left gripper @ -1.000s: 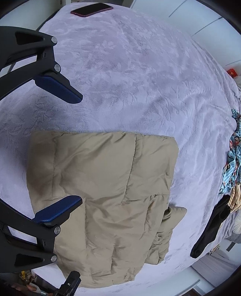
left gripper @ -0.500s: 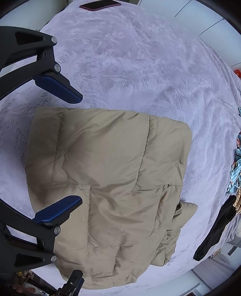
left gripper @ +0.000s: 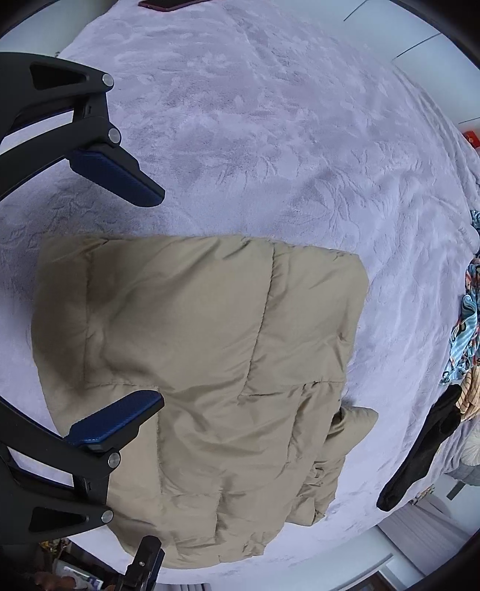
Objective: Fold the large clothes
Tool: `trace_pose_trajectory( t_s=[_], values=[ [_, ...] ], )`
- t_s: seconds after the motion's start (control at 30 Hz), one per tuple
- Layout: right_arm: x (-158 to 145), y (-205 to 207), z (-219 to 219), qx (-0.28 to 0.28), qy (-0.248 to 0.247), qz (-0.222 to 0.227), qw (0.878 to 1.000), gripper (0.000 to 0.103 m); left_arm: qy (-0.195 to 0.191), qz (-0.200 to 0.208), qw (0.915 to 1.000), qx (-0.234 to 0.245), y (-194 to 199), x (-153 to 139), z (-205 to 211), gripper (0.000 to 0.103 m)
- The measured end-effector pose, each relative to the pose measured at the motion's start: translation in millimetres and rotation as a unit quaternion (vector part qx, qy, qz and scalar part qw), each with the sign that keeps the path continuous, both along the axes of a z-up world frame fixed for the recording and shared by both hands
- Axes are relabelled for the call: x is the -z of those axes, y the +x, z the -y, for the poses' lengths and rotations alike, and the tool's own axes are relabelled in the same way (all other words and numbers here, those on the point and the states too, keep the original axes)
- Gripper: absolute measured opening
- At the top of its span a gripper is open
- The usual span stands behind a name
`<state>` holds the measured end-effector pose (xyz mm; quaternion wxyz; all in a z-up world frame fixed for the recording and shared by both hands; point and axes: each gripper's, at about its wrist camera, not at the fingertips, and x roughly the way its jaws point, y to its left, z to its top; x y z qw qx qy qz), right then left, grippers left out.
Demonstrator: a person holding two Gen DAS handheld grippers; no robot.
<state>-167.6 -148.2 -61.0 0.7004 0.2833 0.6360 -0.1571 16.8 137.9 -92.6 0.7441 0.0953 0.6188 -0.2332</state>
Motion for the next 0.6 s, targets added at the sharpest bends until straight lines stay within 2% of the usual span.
trace_pose_trajectory(
  t_s=[0.13, 0.23, 0.3, 0.37, 0.47, 0.6],
  values=[
    [2.8, 0.6, -0.2, 0.017, 0.022, 0.005, 1.0, 0.083, -0.029, -0.052, 0.9981, 0.01, 20.5, 15.1, -12.4, 0.1],
    [6.8, -0.3, -3.3, 0.024, 0.032, -0.004, 0.999, 0.083, -0.03, -0.041, 0.9981, 0.036, 28.5, 17.3, -19.7, 0.1],
    [7.4, 0.0, -6.1, 0.026, 0.033, -0.005, 0.999, 0.083, -0.046, -0.05, 0.9966, 0.046, 36.3, 19.5, -26.6, 0.1],
    [7.4, 0.7, -8.4, 0.024, 0.032, -0.007, 0.999, 0.083, -0.069, -0.083, 0.9932, 0.042, 45.1, 28.2, -33.4, 0.1],
    [9.3, 3.8, -10.3, 0.024, 0.036, -0.009, 0.999, 0.083, -0.075, -0.108, 0.9908, 0.031, 53.8, 42.4, -38.8, 0.1],
    [10.3, 6.5, -12.6, 0.023, 0.039, -0.006, 0.999, 0.083, -0.112, -0.134, 0.9825, 0.065, 54.9, 55.0, -25.5, 0.1]
  ],
)
